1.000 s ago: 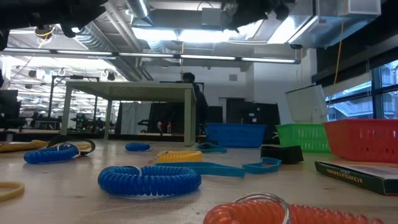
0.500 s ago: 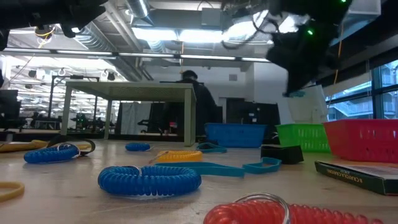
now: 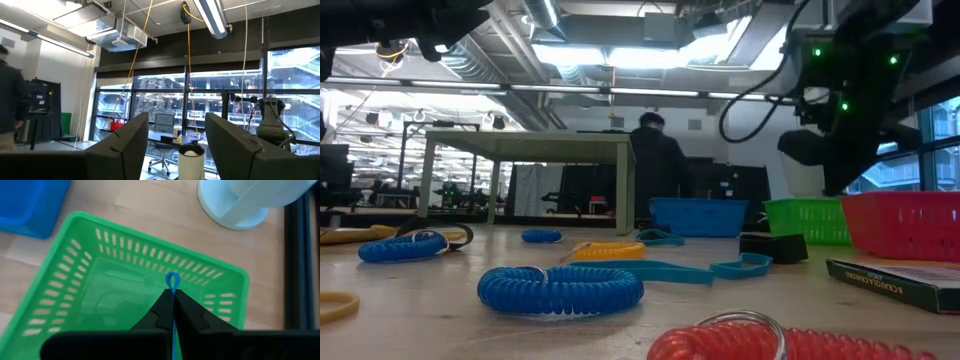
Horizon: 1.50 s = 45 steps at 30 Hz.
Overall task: Pick & Place Office Desk Supplies
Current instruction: Put the blue rubber band into the green bin
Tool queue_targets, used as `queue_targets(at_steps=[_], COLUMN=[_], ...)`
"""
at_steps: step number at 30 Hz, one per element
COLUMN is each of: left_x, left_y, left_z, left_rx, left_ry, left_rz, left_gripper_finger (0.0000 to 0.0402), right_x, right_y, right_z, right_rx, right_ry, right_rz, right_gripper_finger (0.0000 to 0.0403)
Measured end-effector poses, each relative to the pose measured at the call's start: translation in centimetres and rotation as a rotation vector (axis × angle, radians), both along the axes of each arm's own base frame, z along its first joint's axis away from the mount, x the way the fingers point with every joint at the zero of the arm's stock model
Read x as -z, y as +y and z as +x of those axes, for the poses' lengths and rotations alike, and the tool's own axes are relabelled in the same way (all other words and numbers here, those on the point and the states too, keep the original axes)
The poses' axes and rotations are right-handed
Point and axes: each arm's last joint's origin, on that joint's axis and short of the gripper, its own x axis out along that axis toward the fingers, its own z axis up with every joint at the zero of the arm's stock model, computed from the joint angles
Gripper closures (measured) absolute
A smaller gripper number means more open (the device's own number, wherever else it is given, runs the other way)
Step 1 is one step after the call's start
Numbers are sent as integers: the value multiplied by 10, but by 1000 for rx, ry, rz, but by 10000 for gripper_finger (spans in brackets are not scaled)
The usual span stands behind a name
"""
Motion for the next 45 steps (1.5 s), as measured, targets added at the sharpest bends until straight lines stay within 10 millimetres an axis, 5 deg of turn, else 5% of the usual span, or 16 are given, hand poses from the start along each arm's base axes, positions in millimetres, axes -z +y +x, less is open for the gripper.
queue_targets(at_steps=[7,18,24,34,45], left_x=[0,1,1,1,1], left_y=[0,0,0,0,0], left_z=[0,0,0,0,0], left_rx=[6,6,6,12,22], left_ry=[-2,1,2,-4,-15], left_rz=[-9,-9,-9,-17,-29], left_gripper_finger=[211,212,211,211,210], right_x=[4,-9,-36,-65,-18], right_y=[-3,-3,-2,17,37], right_z=[0,11,29,82,125], right_rx=[15,-7,-40,-409,-692], right_ry=[-28,-64,-157,-453,-343], right_rz=[0,6,28,-87,-169], right_gripper_finger=[378,245,201,214,236])
